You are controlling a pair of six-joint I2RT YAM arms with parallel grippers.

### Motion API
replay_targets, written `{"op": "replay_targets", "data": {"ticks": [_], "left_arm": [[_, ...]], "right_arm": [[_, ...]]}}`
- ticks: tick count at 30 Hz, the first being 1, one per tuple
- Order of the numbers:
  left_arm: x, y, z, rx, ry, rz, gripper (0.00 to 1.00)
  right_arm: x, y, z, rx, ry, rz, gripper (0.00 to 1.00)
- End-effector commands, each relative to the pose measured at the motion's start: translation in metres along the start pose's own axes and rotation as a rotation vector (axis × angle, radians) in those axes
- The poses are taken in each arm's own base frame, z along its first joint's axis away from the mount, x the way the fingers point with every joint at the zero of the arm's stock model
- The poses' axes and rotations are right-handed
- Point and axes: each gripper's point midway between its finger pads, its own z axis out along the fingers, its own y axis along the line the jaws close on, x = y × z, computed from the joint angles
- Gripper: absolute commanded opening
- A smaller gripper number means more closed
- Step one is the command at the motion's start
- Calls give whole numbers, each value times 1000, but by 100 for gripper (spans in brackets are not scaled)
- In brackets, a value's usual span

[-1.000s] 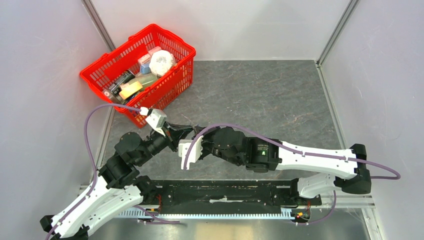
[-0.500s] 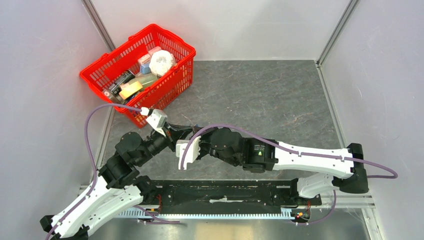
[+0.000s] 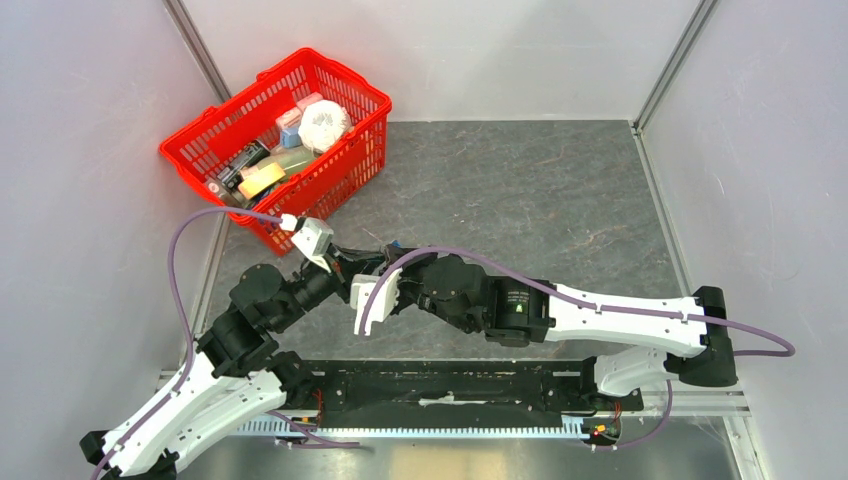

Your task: Put the keys on the keyring

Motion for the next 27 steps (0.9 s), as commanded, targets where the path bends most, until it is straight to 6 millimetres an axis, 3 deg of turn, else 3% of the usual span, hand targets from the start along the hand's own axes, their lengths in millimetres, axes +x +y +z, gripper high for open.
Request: {"op": "replay_targets", "data": {"ticks": [1,11,27], "left_arm": [[-29,-14,-5,53,-78,-11,2],[-32,-26,-10,122,-84,11,2],[-20,-52,-6,282,-27,18,2]], "right_arm": [[-9,-20,-3,84,-26,17,0],[-8,-21,-17,56,-34,78,0],[-5,-35,-42,79,-61,124,0]]}}
